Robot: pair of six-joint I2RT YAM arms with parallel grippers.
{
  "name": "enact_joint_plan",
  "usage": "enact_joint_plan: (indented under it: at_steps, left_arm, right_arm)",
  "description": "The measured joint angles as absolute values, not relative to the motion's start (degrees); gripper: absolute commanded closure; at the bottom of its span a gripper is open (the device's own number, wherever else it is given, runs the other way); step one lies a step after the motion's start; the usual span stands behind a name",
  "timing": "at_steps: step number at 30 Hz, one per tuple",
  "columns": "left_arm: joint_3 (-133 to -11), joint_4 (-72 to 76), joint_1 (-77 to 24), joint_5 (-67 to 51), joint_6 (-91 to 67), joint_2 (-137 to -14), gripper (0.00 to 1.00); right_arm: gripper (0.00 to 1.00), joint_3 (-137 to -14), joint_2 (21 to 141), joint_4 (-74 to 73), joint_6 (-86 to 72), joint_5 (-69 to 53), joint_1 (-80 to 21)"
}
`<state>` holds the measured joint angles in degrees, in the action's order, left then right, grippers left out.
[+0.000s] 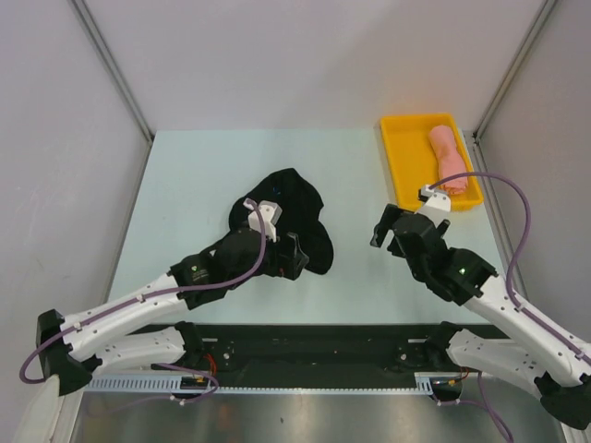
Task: Roll the t-shirts
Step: Pick up the T-shirt from the center of the board.
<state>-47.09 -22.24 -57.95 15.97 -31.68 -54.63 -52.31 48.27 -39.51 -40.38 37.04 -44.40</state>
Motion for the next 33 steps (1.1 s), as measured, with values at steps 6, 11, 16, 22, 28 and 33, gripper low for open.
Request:
enact_joint_plan:
  at_steps: [6,11,16,22,28,33]
  left_arm:
    - [-46.92,-23.09,-57.89,18.0,-33.23,-53.63,0.0]
    - [-46.94,-23.11,-57.6,18.02,-33.67,-55.33,0.0]
    - [-46.96,-23.05,-57.17,17.32,-34.13,-58.3,0.0]
    - [-47.22,-18.9,-54.48,13.26,-35.79,-66.22,0.03]
    - [-49.82,-13.58,-52.16,11.75,-37.63,-81.08,0.18]
    - [-56.51,-11.68,-50.46,12.71,-37.69,-91.48,0.29]
  right_arm:
    - [0.0,-51.92,49.28,-41.25,-40.51,35.88,-44.36]
    - [0.0,-51.92,51.88,-39.94,-40.29,33.98,-44.31]
    - [0.0,-51.92,55.48,-38.24,-39.99,32.62,-44.1]
    - [0.02,-51.88,61.76,-34.61,-38.19,28.47,-43.07]
    - [0.08,-51.81,66.61,-28.95,-36.21,22.85,-38.37]
    - [0.09,-51.75,69.95,-24.25,-35.62,16.58,-31.2]
